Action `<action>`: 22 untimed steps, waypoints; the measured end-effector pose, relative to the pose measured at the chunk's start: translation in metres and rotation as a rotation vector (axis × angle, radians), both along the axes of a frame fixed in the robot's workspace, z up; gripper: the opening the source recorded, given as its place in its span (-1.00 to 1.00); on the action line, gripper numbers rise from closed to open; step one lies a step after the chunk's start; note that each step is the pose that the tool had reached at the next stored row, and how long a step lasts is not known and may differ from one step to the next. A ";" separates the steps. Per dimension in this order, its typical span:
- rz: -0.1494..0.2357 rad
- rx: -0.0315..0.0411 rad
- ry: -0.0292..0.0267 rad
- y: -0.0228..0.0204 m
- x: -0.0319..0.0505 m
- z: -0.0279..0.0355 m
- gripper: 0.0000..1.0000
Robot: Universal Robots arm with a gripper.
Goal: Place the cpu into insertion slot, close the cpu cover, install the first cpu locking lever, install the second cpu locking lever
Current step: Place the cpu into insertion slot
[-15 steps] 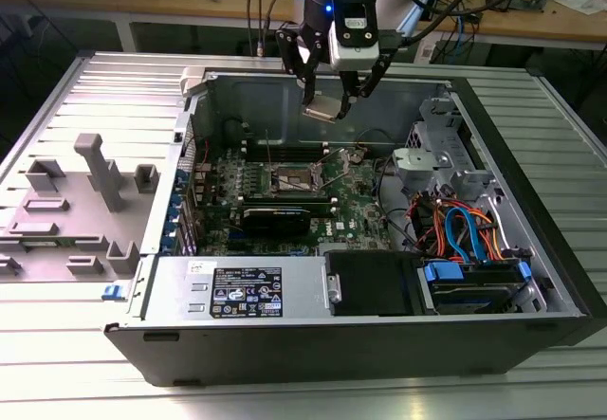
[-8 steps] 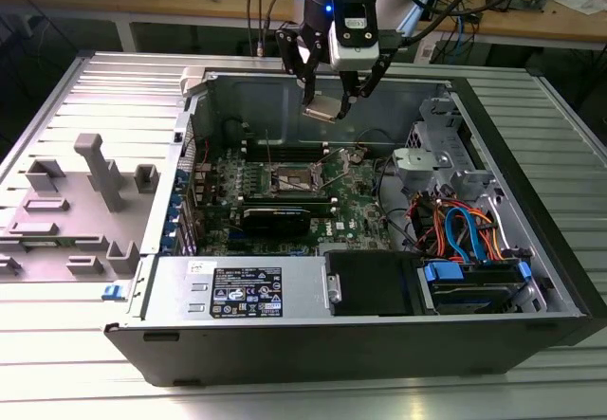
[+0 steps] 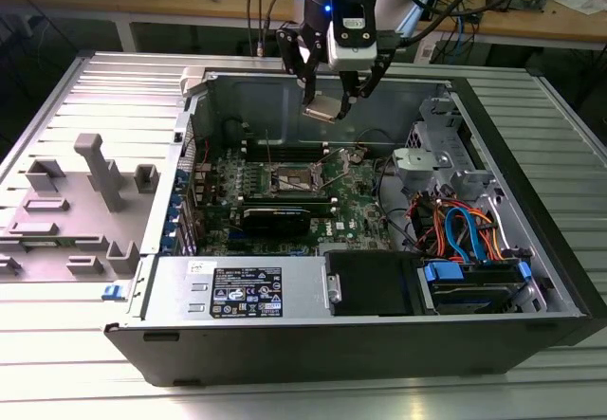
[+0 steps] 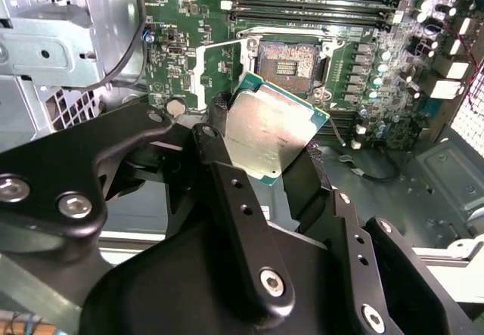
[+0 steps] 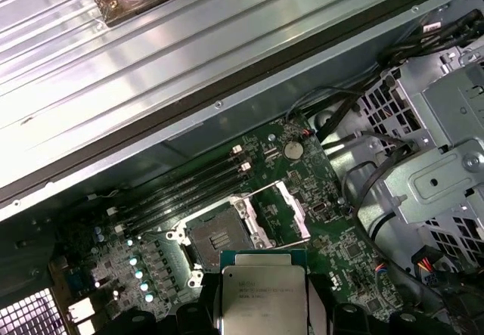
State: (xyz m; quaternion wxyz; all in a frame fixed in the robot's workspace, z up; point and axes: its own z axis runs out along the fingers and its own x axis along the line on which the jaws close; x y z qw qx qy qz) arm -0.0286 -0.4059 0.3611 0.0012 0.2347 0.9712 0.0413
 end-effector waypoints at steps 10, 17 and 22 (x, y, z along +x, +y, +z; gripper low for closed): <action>-0.190 -0.0005 0.0000 0.0000 0.0000 -0.0021 0.08; -0.335 -0.0006 0.0000 0.0000 0.0000 -0.0034 0.08; -0.414 -0.0007 0.0001 0.0000 0.0000 -0.0046 0.08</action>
